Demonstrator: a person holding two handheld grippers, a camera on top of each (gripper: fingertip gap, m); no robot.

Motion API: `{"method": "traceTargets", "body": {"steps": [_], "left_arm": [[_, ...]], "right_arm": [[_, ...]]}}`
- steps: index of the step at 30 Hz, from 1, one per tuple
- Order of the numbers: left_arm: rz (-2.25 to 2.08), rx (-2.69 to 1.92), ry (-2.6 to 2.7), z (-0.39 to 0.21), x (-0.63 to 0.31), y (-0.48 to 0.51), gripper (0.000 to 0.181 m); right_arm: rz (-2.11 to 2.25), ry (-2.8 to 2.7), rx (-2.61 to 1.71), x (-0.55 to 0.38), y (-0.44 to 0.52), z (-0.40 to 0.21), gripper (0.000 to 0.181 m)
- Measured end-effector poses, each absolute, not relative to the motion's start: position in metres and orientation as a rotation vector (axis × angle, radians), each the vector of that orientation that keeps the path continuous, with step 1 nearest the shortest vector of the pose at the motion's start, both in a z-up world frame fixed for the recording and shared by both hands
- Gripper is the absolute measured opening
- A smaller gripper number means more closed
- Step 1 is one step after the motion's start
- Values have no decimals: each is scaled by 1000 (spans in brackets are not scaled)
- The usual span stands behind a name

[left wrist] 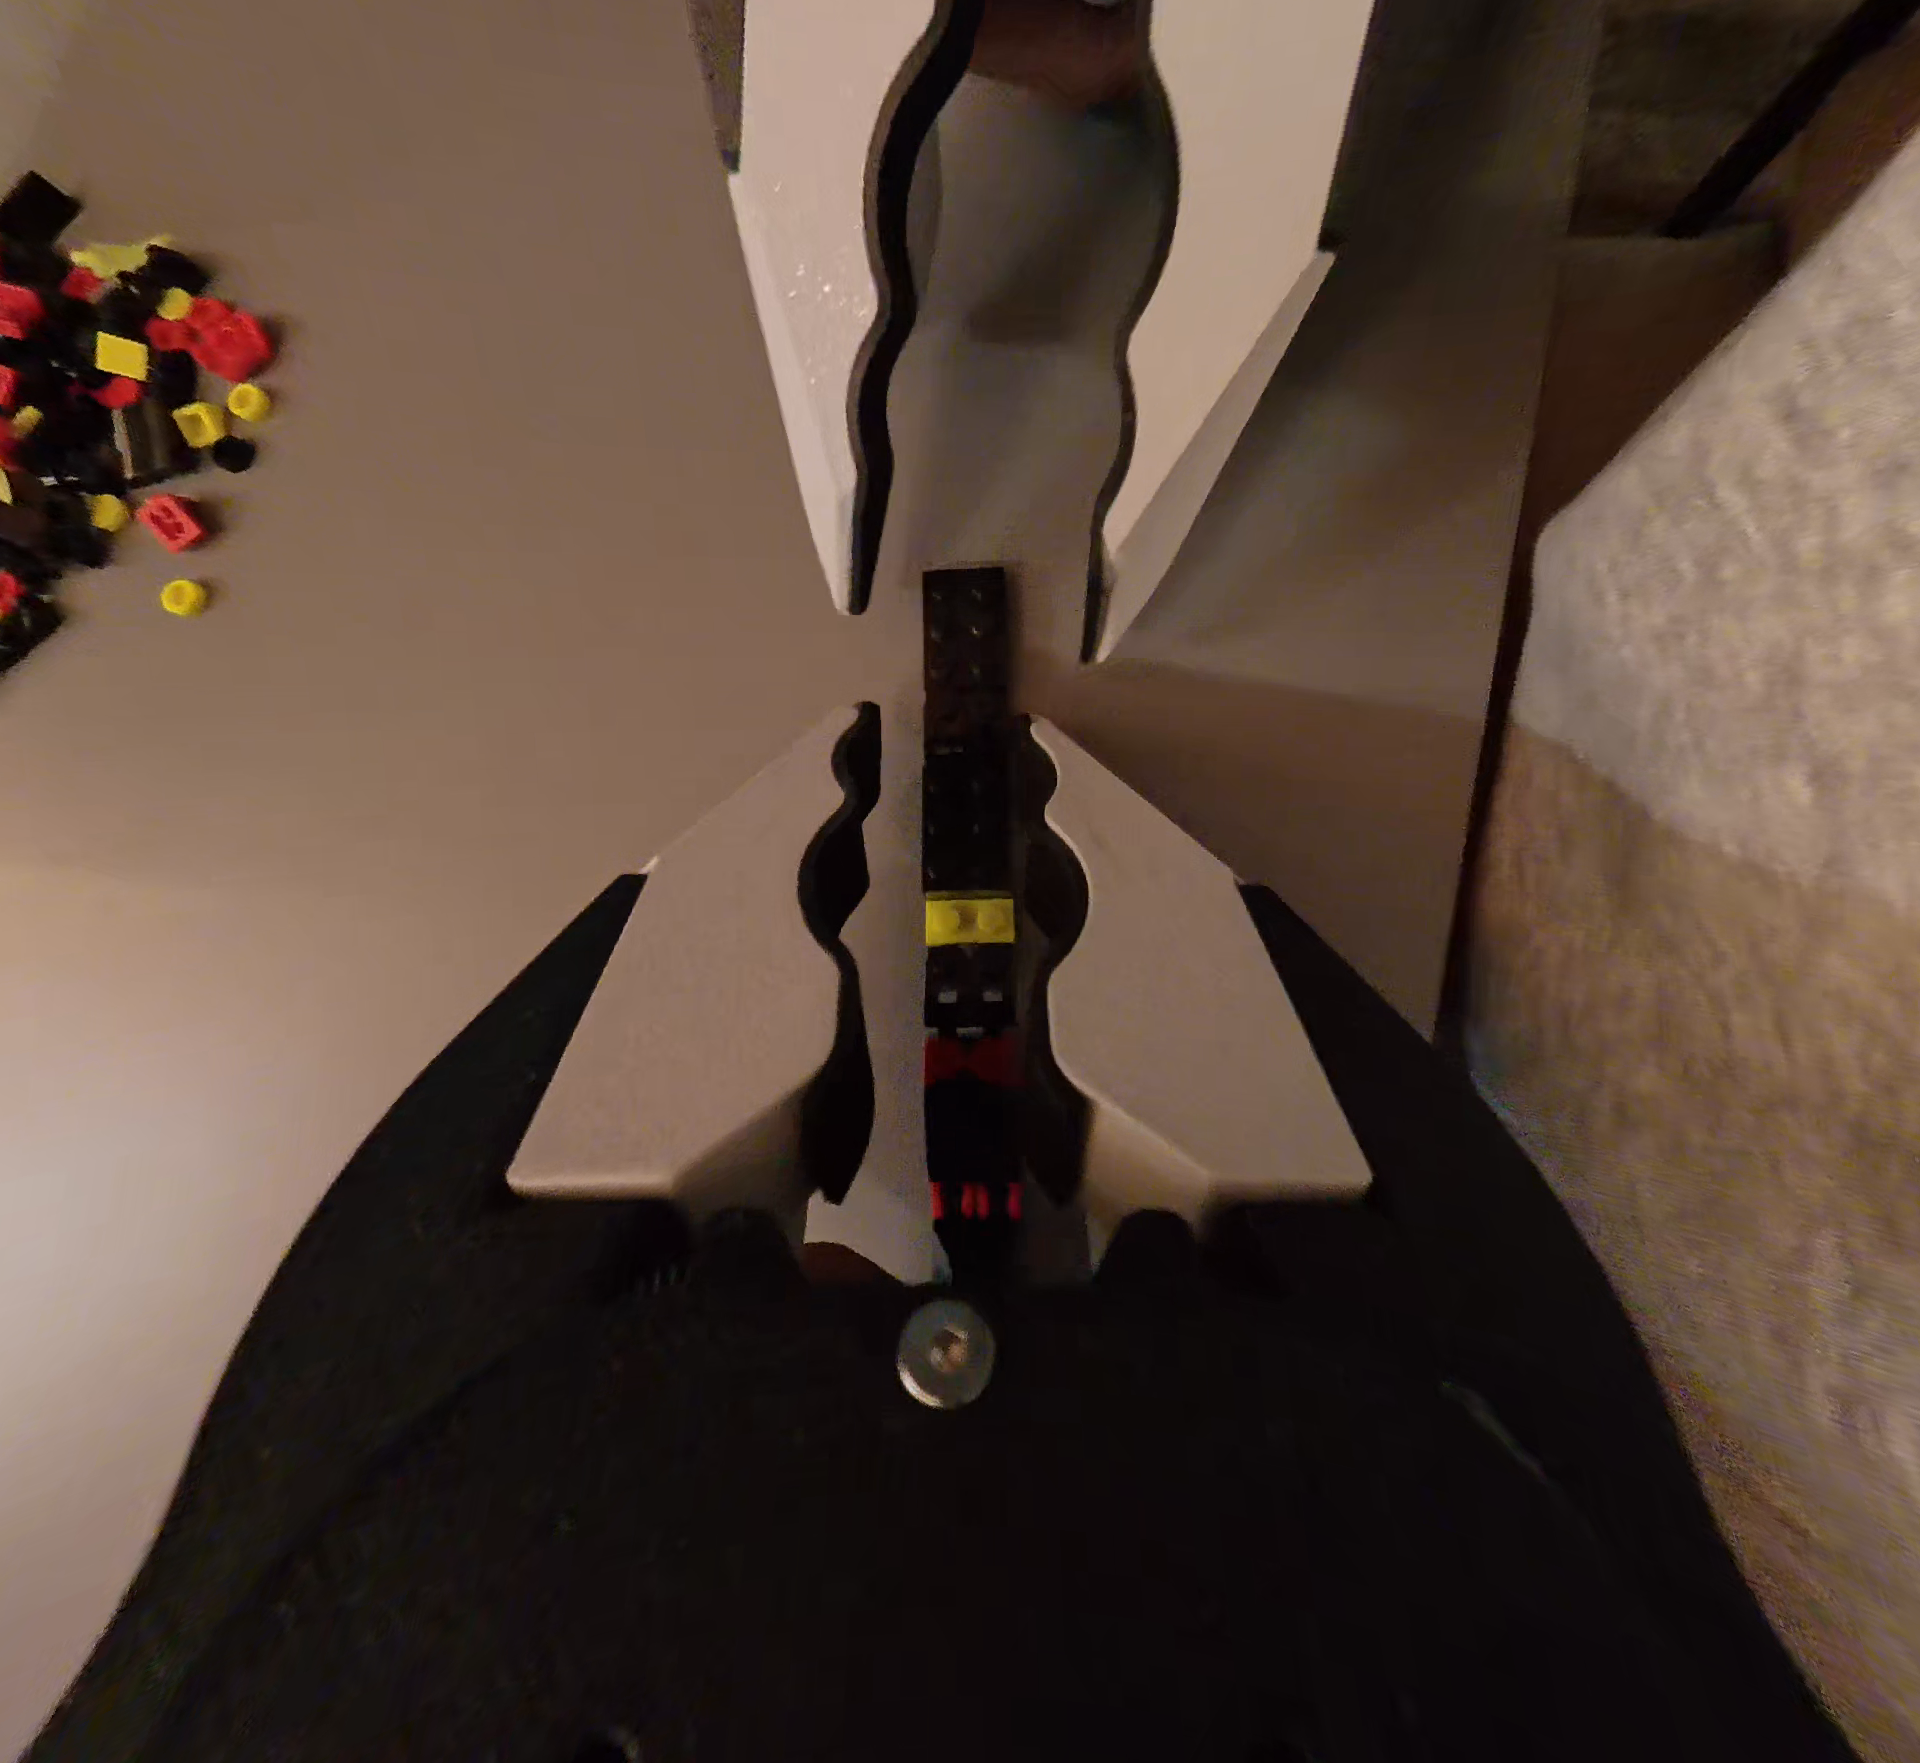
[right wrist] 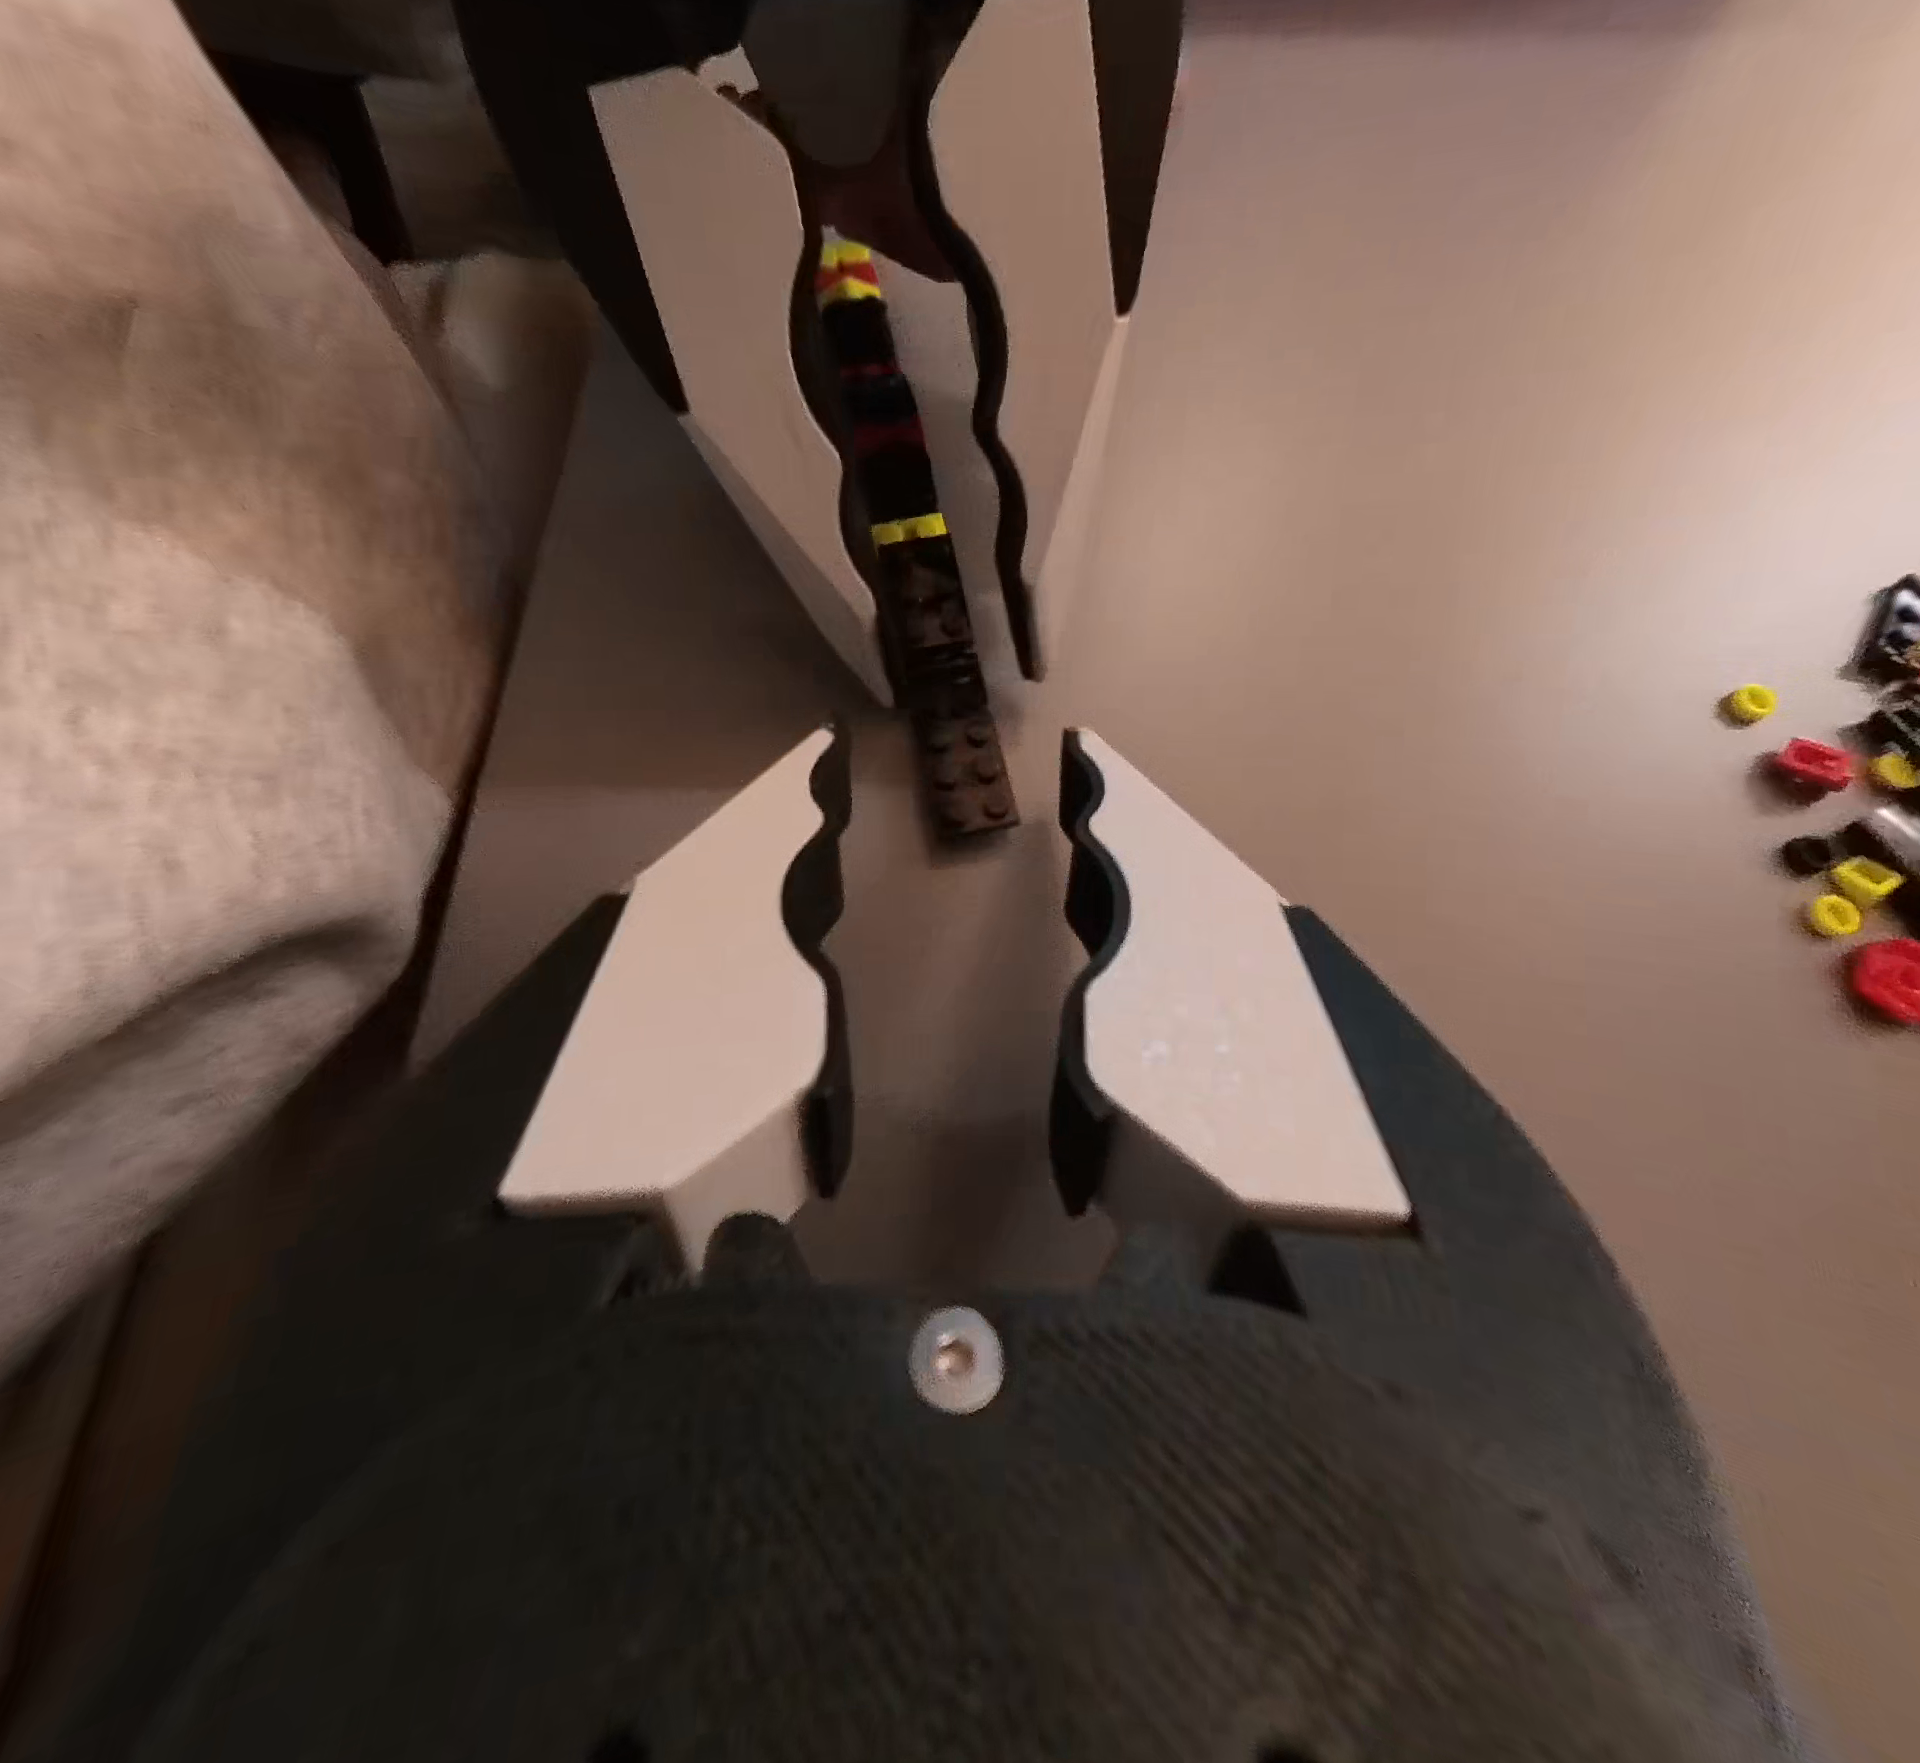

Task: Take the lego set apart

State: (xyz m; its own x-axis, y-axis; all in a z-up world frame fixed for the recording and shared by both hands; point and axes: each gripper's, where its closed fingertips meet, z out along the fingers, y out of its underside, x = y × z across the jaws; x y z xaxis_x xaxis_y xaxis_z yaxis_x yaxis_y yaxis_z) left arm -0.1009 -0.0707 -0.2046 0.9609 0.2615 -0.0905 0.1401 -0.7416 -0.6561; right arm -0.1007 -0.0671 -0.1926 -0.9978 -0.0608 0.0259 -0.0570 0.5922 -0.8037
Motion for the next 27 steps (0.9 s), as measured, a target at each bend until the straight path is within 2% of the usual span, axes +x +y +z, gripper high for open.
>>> {"method": "traceTargets", "body": {"steps": [4, 6, 16, 20, 23, 27], "left_arm": [[170, -2414, -270, -209, -98, -66, 19], [148, -2409, -281, -209, -98, -66, 19], [146, -2447, -172, -210, -99, -68, 19], [129, -2465, -148, -211, -96, -67, 19], [141, -2444, -175, -210, -96, -67, 20], [147, -2422, -215, -210, -99, -68, 20]], "right_arm": [[-1328, 2839, -207, -104, -71, -203, 28], [-1299, 2831, -250, -101, -72, -205, 14], [-1316, 2758, -166, -102, -74, -199, 13], [-1696, 2366, 90, -116, -78, -132, 12], [-1701, 2545, 159, -142, -58, -138, 13], [-1846, 2319, 389, -153, -44, -124, 12]]}}
